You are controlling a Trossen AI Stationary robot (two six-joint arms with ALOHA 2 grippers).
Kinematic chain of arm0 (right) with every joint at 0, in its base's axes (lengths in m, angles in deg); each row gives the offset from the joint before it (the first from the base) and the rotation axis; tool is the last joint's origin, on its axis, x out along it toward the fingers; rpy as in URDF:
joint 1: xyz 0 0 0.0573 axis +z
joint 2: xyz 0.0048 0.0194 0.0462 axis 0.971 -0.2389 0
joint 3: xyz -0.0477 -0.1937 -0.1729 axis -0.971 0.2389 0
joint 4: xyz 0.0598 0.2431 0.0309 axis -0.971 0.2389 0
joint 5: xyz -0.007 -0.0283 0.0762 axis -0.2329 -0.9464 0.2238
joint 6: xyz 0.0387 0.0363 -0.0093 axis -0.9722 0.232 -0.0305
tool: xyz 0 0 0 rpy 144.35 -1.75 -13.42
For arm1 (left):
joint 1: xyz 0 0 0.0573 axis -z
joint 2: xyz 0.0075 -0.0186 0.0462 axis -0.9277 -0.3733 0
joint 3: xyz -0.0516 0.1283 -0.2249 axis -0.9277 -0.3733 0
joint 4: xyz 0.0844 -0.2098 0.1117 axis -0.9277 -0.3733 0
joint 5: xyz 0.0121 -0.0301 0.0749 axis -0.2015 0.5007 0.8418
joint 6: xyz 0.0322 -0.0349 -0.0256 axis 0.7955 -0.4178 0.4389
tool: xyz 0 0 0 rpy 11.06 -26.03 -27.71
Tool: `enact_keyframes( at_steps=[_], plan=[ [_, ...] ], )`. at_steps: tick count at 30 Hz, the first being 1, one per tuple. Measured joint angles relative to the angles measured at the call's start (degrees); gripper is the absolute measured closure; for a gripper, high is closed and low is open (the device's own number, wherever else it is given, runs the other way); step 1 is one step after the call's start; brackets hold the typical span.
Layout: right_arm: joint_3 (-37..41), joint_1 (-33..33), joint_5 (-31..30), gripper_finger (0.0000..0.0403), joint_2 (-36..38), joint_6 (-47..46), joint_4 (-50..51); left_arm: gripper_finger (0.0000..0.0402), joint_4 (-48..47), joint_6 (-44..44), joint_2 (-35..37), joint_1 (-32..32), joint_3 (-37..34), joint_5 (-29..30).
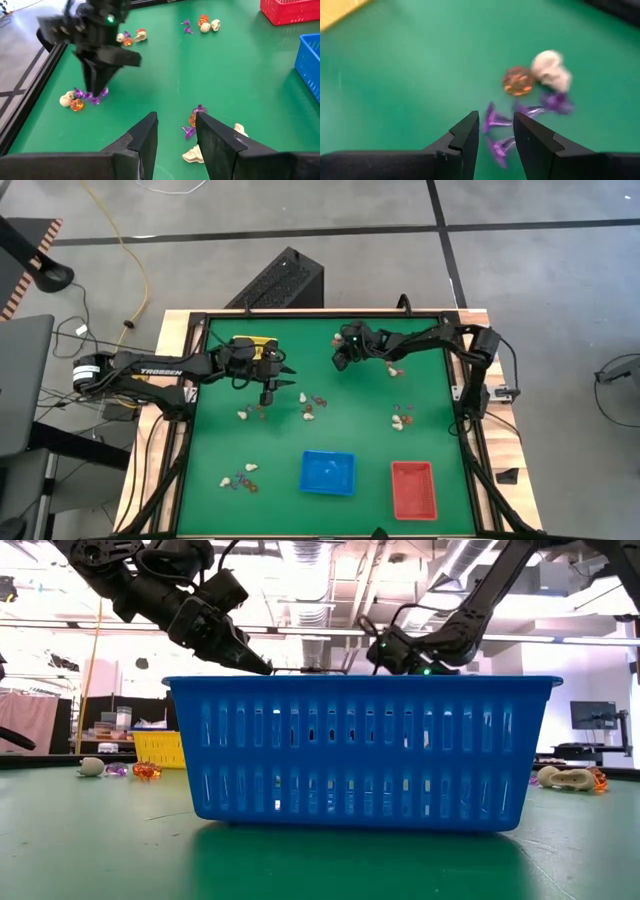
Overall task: Sort Halloween decoration
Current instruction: Put the purple witch hat toy into the yellow basket
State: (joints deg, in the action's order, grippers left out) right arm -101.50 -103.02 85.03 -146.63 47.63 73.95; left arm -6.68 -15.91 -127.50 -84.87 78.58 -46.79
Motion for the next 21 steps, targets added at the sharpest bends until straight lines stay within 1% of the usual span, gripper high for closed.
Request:
enact_keyframes(
  at_steps=[5,10,18,21],
  plan=[
    [-0.74,0.29,-0.10,0.0250,-1.56,0.04,1.03,0.0278,-0.25,-0.02,-0.02,-0.01,0.00,0.02],
    [-0.76,0.75,-2.76,0.0250,-1.38,0.22,3.58,0.0278,-0.53,0.20,-0.02,-0.01,0.00,0.17],
    [-0.85,1.58,-5.23,0.0251,-1.29,0.22,6.88,0.0278,-0.83,0.24,-0.02,-0.01,0.00,0.33],
    [-0.89,1.75,-5.43,0.0259,-1.25,0.41,7.97,0.0278,-0.81,0.20,-0.02,-0.01,0.00,0.33]
  ],
)
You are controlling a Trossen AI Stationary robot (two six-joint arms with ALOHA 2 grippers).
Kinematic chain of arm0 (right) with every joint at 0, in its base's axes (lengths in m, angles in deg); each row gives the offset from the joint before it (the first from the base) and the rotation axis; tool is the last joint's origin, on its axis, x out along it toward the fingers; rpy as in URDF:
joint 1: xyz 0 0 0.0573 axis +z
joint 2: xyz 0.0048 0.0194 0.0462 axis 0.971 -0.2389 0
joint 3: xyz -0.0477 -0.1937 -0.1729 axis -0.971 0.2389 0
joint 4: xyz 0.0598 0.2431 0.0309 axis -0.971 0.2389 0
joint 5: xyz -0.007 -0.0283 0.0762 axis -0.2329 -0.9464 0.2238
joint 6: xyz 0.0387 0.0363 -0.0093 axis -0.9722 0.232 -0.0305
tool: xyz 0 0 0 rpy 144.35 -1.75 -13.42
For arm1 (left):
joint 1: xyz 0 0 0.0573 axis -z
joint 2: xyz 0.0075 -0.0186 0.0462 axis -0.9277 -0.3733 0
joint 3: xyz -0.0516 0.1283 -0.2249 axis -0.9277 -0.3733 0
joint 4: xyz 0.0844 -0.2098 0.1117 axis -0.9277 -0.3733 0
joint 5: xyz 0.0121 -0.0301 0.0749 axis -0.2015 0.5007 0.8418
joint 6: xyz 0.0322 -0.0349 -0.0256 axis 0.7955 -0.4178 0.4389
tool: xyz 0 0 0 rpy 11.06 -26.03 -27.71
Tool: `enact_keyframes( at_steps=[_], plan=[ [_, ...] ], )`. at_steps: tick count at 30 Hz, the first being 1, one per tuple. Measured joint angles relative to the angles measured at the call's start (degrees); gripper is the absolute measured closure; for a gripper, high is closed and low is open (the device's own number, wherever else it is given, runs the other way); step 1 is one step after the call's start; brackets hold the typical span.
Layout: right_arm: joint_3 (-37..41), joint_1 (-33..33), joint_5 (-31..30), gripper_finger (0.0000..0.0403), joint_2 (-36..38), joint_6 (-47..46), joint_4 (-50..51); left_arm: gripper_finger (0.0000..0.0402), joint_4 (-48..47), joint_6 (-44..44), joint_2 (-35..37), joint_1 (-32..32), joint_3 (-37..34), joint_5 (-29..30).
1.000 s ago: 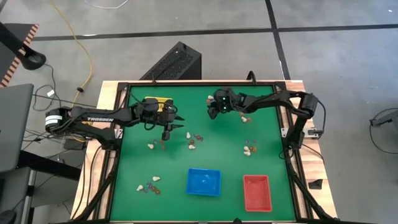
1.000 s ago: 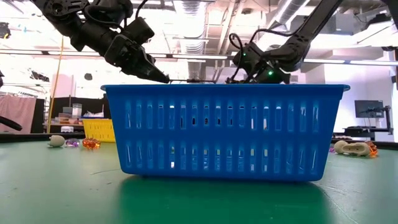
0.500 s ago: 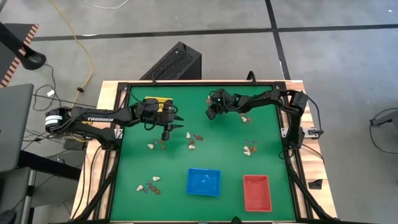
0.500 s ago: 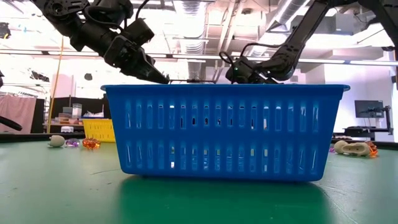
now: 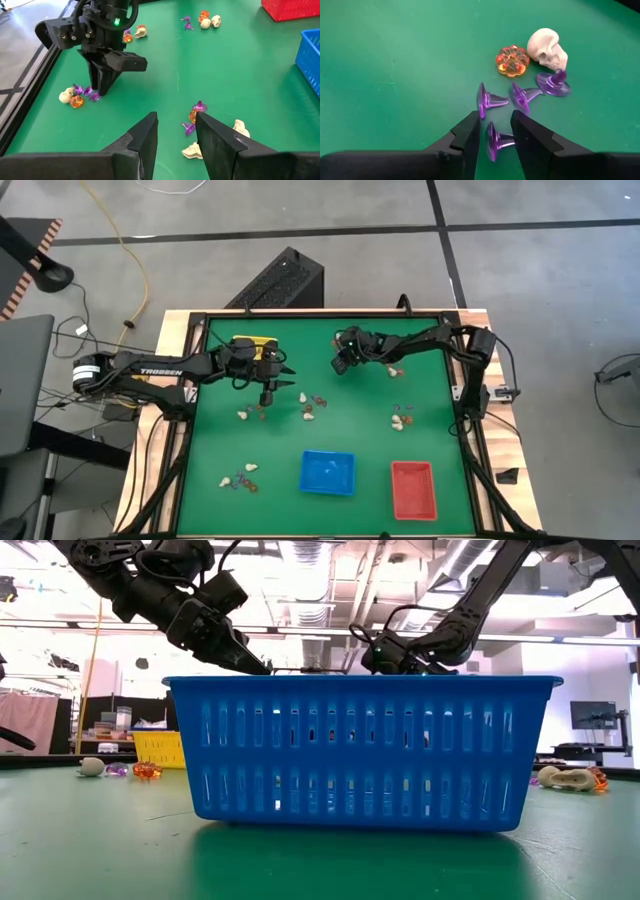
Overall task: Sort Halloween decoration
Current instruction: Put the purple witch hat toy into the yellow basket
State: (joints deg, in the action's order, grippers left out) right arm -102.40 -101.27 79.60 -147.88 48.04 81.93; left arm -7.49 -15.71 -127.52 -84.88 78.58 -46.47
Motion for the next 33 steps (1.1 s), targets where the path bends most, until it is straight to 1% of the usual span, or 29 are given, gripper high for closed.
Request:
enact_keyframes(
  at_steps=[3,10,12,16,18,19,22,24,26,29,31,33],
  plan=[
    [0.02,0.48,-0.51,0.0279,0.00,0.24,1.22,0.0278,-0.01,-0.02,0.00,0.00,0.00,-0.02],
    [0.11,1.76,-0.82,0.0344,0.11,0.43,1.78,0.0278,-0.75,0.27,0.00,0.00,0.00,0.01],
    [0.17,2.05,0.05,0.0358,0.69,0.40,2.17,0.0278,-2.36,1.54,0.29,0.00,0.00,1.30],
    [0.44,3.07,1.76,0.0376,3.84,0.29,4.71,0.0278,-7.99,4.87,2.49,-0.40,0.00,6.53],
    [0.65,3.63,2.07,0.0379,6.04,0.30,5.44,0.0278,-8.56,5.37,3.66,-1.41,-0.48,7.05],
    [0.66,3.98,2.10,0.0379,7.22,0.61,4.91,0.0278,-7.38,5.58,4.30,-2.08,-1.37,6.93],
    [0.33,5.10,2.00,0.0380,10.42,1.08,0.88,0.0278,-0.41,5.39,6.81,-5.22,-6.16,7.11],
    [0.38,6.22,2.02,0.0380,10.64,1.10,-3.11,0.0278,4.75,3.64,8.43,-7.67,-9.21,8.06],
    [0.46,7.52,3.58,0.0380,9.81,1.10,-9.95,0.0278,8.42,1.02,10.38,-9.66,-11.61,8.91],
    [-2.13,9.27,5.96,0.0381,6.80,1.16,-20.08,0.0278,10.20,-1.47,12.61,-11.58,-12.18,8.68],
    [-6.22,10.31,5.96,0.0381,3.21,1.96,-22.29,0.0278,10.28,-2.46,13.90,-11.98,-12.20,8.73],
    [-11.05,11.05,5.96,0.0381,-1.21,4.43,-21.48,0.0278,9.79,-3.42,15.26,-11.98,-12.24,10.31]
  ],
)
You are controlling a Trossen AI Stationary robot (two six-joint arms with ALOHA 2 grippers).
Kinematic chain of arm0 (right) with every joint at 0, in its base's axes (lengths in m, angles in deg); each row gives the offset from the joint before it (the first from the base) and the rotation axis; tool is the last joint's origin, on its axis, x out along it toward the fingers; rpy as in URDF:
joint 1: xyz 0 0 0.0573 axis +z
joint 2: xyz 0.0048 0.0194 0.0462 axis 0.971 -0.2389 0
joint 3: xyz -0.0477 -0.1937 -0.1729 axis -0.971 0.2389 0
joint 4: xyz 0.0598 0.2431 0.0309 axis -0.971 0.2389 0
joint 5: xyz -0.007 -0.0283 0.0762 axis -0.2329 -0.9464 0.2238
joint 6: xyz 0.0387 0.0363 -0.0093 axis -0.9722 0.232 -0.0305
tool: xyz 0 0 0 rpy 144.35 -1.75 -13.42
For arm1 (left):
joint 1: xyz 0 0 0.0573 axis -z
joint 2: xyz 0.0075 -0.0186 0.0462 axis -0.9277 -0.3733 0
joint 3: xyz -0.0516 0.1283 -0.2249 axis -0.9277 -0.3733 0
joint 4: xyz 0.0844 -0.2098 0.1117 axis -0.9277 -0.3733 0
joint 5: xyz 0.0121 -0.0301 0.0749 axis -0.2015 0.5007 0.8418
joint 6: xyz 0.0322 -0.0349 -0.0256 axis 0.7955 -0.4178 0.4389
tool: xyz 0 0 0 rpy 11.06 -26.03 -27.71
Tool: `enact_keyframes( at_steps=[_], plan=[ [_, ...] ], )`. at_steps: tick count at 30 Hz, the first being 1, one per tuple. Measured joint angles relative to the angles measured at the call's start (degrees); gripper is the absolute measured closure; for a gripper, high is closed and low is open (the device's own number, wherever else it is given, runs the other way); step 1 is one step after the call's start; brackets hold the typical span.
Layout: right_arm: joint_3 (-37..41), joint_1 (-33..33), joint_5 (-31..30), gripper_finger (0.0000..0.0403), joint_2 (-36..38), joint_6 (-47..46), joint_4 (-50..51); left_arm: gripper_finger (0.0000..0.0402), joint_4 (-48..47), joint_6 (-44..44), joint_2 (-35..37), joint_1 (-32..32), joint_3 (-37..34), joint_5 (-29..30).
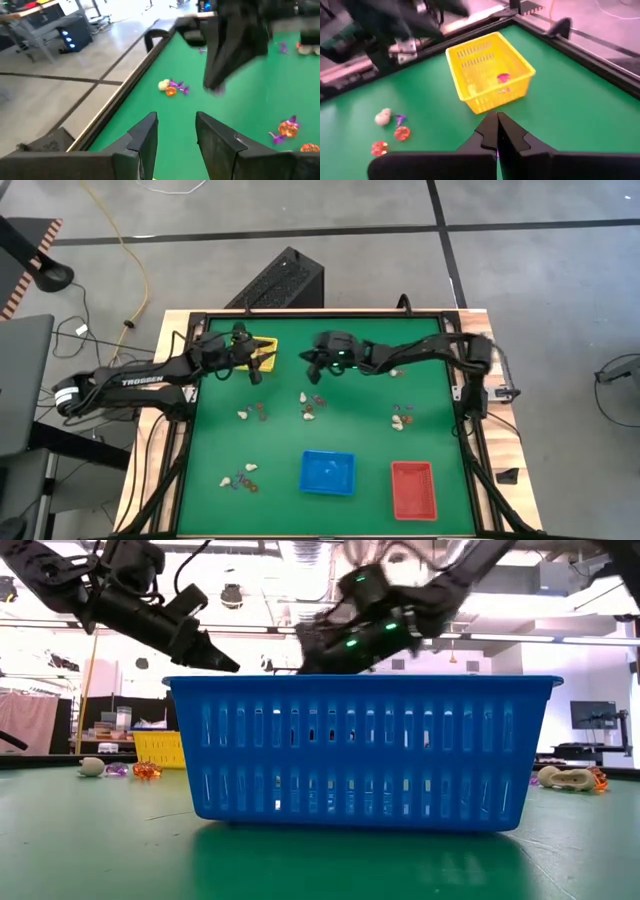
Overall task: Sort Halloween decoration
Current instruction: Put the purple witch hat toy into the yellow basket
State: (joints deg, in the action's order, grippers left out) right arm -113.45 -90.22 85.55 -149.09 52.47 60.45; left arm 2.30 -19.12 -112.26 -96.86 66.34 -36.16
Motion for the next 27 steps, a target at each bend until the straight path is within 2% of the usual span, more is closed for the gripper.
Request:
enact_keyframes(
  at_steps=[3,6,11,15,19,27],
  plan=[
    [-8.79,0.93,0.67,0.0381,-6.41,3.14,0.12,0.0278,-1.44,-1.74,2.29,-0.01,0.02,6.13],
    [-17.19,0.92,4.23,0.0381,-12.55,3.75,-0.28,0.0278,-4.86,-1.84,4.94,0.02,0.01,11.33],
    [-30.17,-0.31,8.52,0.0380,-21.62,2.89,3.13,0.0278,-8.88,-2.64,9.79,0.04,0.02,15.82],
    [-38.39,-0.83,9.05,0.0372,-26.98,2.66,7.21,0.0278,-10.85,-3.13,12.83,0.29,0.02,15.14],
    [-44.17,-0.72,9.05,0.0342,-30.82,2.44,12.37,0.0278,-11.26,-3.49,14.19,0.82,0.02,12.43],
    [-47.68,-1.38,8.87,0.0276,-30.56,2.72,18.45,0.0278,-11.48,-3.54,14.57,1.25,0.02,11.33]
  ],
)
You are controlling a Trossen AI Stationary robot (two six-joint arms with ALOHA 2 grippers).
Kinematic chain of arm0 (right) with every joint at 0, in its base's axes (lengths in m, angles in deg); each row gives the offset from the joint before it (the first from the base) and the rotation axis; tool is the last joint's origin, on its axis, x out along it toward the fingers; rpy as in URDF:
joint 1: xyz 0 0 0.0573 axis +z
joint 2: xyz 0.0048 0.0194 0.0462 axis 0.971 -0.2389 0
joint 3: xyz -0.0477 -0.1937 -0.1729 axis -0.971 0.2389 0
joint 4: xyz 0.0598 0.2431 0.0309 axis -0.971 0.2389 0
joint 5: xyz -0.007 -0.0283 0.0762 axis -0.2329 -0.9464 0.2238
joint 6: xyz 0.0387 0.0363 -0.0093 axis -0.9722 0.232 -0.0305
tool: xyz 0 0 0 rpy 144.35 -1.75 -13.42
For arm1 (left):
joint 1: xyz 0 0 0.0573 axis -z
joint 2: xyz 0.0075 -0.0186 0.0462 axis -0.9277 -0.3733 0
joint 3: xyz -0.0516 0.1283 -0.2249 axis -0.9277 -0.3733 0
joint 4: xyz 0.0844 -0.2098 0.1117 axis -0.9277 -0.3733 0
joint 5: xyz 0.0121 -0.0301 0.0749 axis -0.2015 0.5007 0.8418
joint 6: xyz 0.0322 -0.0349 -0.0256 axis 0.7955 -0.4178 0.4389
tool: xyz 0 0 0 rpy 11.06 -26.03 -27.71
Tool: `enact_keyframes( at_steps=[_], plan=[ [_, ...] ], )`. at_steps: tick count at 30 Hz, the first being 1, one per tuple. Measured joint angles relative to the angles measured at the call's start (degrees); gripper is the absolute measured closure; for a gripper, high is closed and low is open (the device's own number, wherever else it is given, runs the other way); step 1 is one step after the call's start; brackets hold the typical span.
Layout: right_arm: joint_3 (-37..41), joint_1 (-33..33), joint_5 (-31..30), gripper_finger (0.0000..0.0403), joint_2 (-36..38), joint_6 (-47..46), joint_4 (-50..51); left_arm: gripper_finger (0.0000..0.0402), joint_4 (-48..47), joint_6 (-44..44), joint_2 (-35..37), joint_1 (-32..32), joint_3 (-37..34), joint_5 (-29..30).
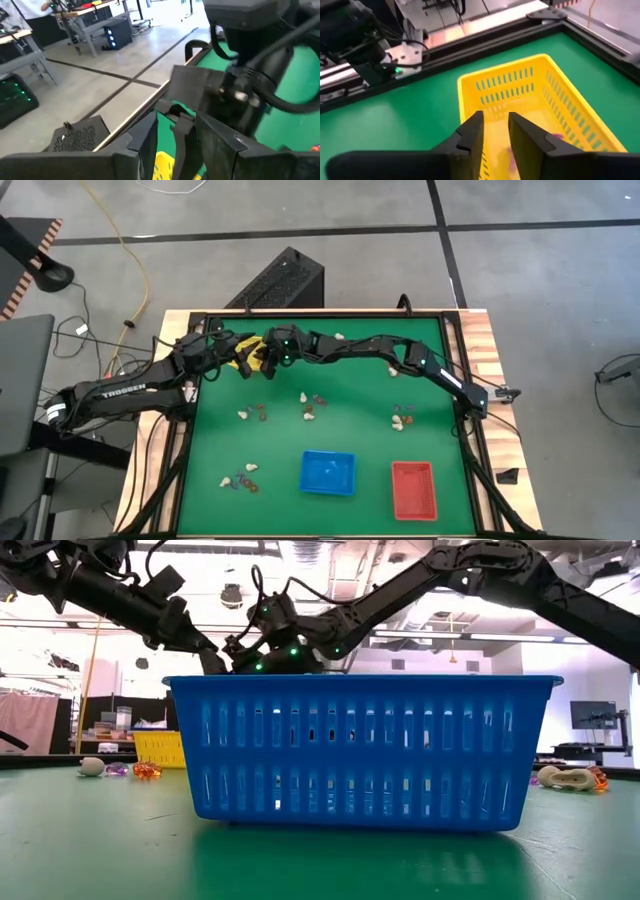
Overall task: Sort Halloween decoration
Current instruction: Put the purple witch hat toy into the yellow basket
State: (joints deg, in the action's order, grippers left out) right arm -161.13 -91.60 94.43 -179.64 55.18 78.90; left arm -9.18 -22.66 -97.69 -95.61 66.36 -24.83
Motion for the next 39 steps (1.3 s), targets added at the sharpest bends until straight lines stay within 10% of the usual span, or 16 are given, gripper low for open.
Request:
enact_keyframes(
  at_steps=[17,30,39],
  plan=[
    [4.96,0.22,4.44,0.0259,26.40,16.07,69.60,0.0278,-0.02,0.00,0.04,0.13,0.00,-6.54],
    [55.18,9.86,3.90,0.0260,57.80,-5.67,51.95,0.0278,0.18,-0.62,-0.21,0.09,0.00,-6.98],
    [65.74,11.17,-0.13,0.0260,61.17,-26.83,51.87,0.0278,3.62,-1.97,-3.61,0.09,0.00,-8.20]
  ],
)
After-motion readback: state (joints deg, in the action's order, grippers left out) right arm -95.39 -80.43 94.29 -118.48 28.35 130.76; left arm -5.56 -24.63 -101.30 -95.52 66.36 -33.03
